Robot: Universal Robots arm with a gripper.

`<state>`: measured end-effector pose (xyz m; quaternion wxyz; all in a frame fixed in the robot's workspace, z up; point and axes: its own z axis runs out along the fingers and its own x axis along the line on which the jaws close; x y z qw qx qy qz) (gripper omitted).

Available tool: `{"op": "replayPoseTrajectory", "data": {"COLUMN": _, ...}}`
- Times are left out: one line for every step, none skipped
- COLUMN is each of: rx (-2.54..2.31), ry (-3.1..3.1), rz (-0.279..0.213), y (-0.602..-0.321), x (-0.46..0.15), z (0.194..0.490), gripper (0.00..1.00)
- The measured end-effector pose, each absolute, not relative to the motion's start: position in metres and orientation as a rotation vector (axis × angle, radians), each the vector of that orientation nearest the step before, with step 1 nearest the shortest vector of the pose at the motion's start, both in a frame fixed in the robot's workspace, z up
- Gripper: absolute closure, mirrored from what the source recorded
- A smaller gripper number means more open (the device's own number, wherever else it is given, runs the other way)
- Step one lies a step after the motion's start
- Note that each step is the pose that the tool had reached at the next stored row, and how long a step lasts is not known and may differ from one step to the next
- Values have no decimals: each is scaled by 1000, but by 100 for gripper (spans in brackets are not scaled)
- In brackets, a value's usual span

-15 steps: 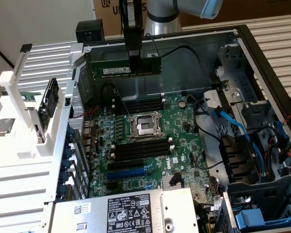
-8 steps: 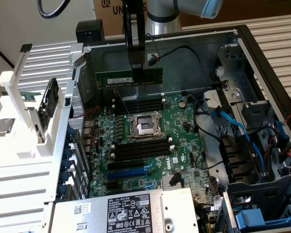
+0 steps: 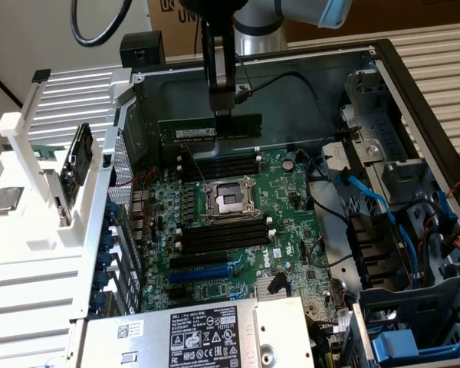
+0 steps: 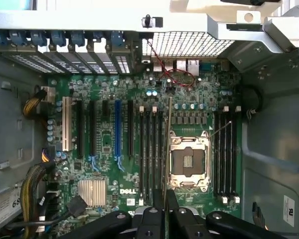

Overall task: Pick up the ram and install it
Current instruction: 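Pick up the ram and move it above insertion slot, then insert the ram into the slot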

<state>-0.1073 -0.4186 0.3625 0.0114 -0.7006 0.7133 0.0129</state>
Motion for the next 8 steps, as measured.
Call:
{"op": "replayPoseTrajectory", "data": {"rx": -2184, "ry": 2223, "rz": 43, "y": -419, "x": -107, "z": 362, "gripper": 86}}
{"op": "replayPoseTrajectory", "data": {"rx": -2184, "ry": 2223, "rz": 43, "y": -419, "x": -107, "z": 362, "gripper": 86}}
{"op": "replayPoseTrajectory", "data": {"rx": -2184, "ry": 2223, "rz": 43, "y": -419, "x": -107, "z": 362, "gripper": 86}}
{"op": "replayPoseTrajectory", "data": {"rx": -2184, "ry": 2223, "rz": 43, "y": -419, "x": -107, "z": 362, "gripper": 86}}
{"op": "replayPoseTrajectory", "data": {"rx": -2184, "ry": 2223, "rz": 43, "y": -419, "x": -107, "z": 362, "gripper": 86}}
{"op": "replayPoseTrajectory", "data": {"rx": -2184, "ry": 2223, "rz": 43, "y": -419, "x": -107, "z": 362, "gripper": 86}}
{"op": "replayPoseTrajectory", "data": {"rx": -2184, "ry": 2223, "rz": 43, "y": -419, "x": -107, "z": 362, "gripper": 86}}
{"op": "replayPoseTrajectory", "data": {"rx": -2184, "ry": 2223, "rz": 43, "y": -419, "x": -107, "z": 362, "gripper": 86}}
